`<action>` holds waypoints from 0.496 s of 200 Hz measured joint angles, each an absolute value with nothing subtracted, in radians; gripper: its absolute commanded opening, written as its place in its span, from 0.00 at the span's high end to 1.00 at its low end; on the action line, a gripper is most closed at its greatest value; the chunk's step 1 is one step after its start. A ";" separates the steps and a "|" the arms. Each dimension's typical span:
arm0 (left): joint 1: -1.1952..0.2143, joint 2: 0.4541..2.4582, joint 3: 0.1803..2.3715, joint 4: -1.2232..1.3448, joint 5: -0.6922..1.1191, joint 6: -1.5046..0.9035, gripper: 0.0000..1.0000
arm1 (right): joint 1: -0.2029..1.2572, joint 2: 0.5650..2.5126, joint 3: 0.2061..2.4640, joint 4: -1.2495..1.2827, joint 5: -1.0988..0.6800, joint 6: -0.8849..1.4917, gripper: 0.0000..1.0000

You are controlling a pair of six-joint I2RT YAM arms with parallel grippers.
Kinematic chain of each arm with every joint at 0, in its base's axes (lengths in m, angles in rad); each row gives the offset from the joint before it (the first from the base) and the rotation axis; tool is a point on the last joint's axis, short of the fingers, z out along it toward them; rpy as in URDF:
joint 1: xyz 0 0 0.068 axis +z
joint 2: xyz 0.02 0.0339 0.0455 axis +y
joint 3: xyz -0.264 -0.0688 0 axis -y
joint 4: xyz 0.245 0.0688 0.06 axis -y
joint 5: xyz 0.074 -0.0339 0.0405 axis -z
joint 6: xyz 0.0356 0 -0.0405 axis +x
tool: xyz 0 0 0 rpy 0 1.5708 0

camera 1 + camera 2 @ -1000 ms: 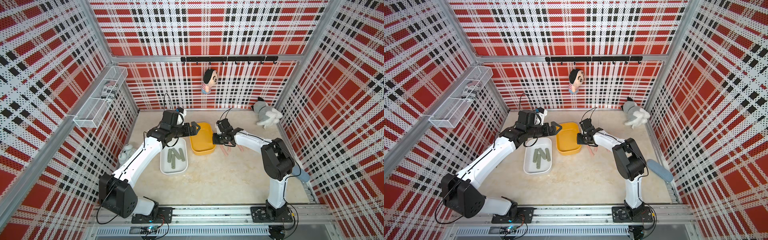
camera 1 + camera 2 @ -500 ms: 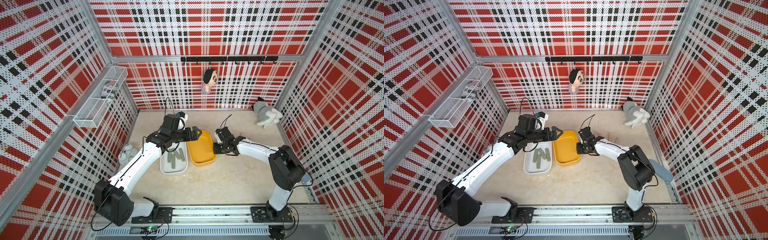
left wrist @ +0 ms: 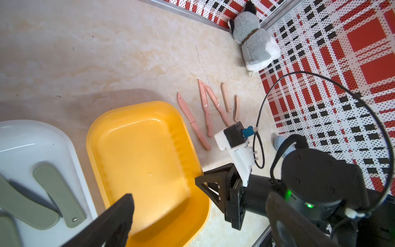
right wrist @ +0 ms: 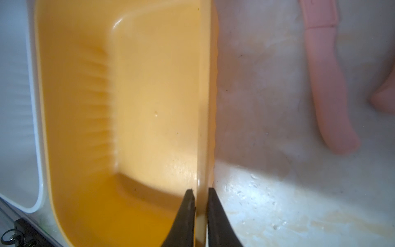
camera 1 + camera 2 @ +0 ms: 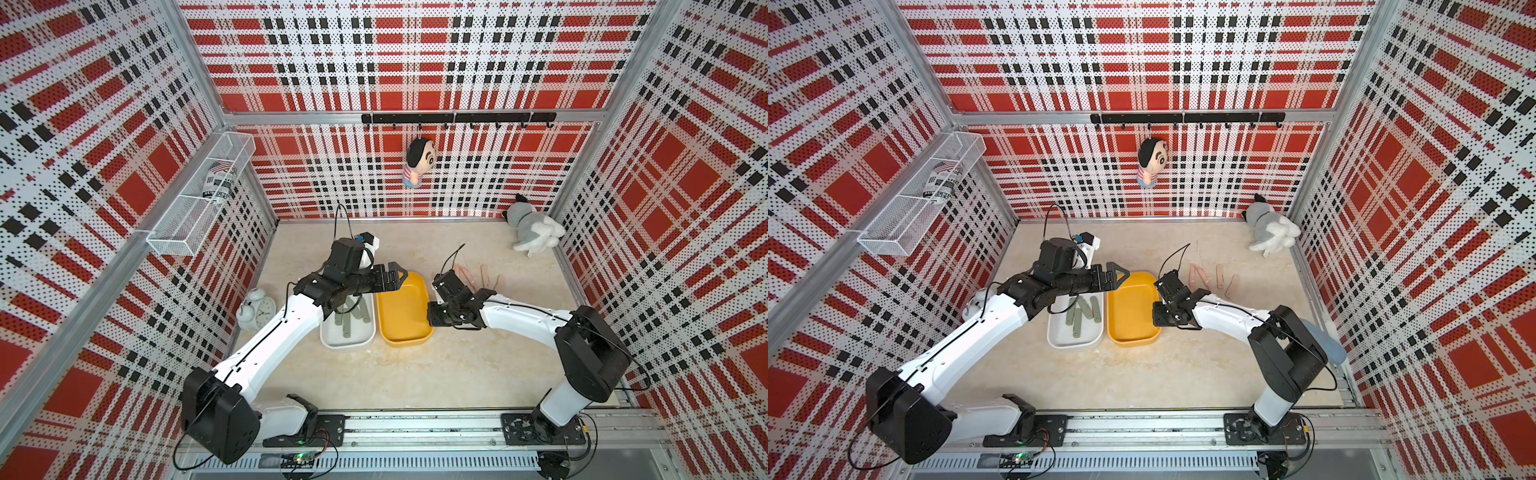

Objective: Place the fruit knives into the storage box by color
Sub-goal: Move the storage box to the center of the board.

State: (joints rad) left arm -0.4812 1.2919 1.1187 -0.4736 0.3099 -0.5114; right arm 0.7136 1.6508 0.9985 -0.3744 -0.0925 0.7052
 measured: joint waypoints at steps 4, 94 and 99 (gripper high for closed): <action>-0.482 1.292 1.116 -0.471 0.310 -0.513 0.02 | 0.714 1.651 0.995 -0.374 -0.093 0.709 0.75; -0.493 1.293 1.122 -0.462 0.277 -0.511 0.02 | 0.710 1.575 1.052 -0.438 -0.051 0.701 0.32; -0.491 1.294 1.131 -0.466 0.272 -0.509 0.02 | 0.706 1.563 1.064 -0.444 -0.046 0.697 0.31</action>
State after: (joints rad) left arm -0.4908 1.2942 1.1313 -0.4664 0.2718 -0.5087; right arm 0.7063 1.5627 1.0637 -0.4438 -0.0456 0.6971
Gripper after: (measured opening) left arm 0.984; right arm 0.673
